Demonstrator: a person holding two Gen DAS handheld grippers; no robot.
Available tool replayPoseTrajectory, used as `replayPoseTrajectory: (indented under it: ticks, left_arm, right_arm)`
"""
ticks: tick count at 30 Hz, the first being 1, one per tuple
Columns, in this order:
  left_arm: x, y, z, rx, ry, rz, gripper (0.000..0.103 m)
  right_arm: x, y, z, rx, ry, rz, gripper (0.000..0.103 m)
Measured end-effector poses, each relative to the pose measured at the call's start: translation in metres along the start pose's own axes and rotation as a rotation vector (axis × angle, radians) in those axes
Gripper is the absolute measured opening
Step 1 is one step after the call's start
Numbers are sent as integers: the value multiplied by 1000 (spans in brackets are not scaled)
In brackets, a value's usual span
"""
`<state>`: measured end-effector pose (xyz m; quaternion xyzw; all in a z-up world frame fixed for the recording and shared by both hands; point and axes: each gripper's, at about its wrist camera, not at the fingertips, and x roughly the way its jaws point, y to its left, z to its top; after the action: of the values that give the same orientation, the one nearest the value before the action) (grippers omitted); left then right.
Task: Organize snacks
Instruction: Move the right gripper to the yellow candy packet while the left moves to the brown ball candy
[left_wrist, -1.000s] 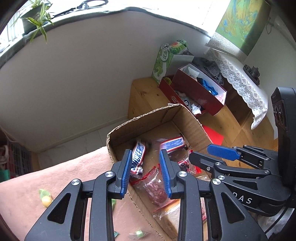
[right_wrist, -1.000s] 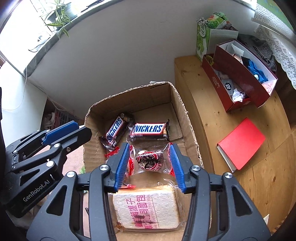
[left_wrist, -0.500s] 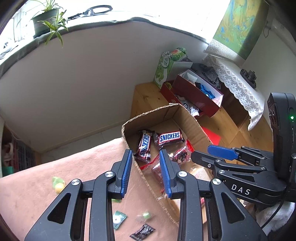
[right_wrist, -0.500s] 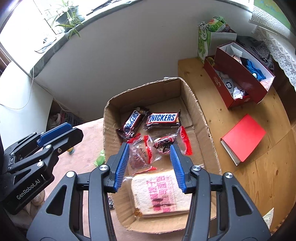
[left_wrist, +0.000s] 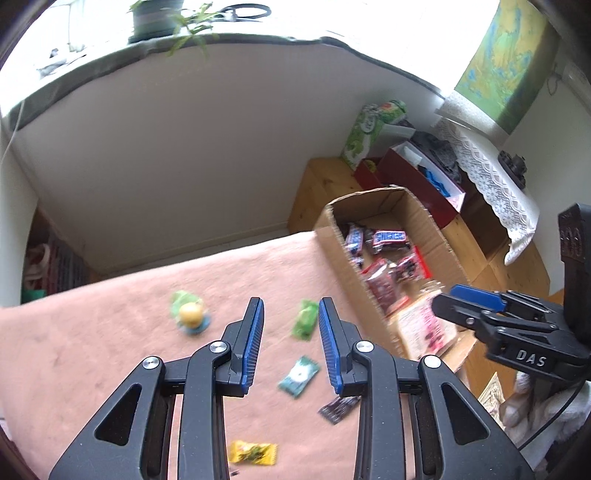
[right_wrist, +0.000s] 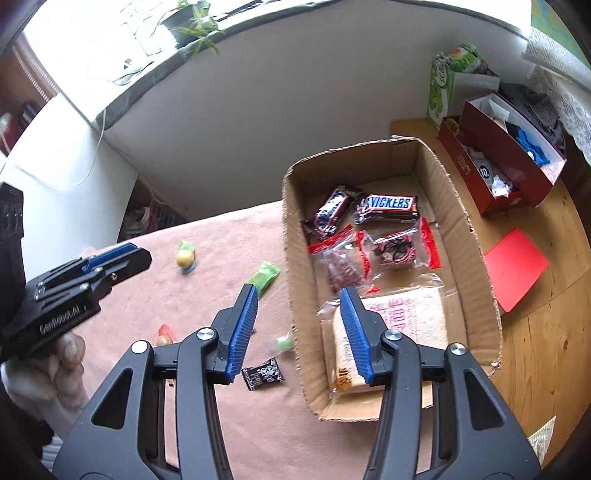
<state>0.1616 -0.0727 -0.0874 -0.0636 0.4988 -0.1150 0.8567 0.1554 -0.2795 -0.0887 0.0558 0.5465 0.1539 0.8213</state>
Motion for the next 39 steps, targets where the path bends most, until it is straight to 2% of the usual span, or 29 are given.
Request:
replayPoseTrajectory:
  ticks: [7,15,19,24,31,39]
  left_arm:
    - [-15,57,-33,-111,23,33,29]
    - [-13,96,-80,-199,98,47,29]
    - [-7,103,-101,-225,136,38,29]
    - [4,102,-115,-245,174,1,29]
    - [19,98,-117,-210,196,-15,29]
    - [37,99,-118,-197,228,-20,32]
  right_arm:
    - [3,34,-23,-87,25,32,49]
    - [32,61,-45,-76,140,84,50]
    - [52,72,-56,-74,204,126,50]
    - [74,97,-75,-160,268,171,50]
    - [98,129,-95,-304,332,192,50]
    - [119,148,-108,-380,365,191,50]
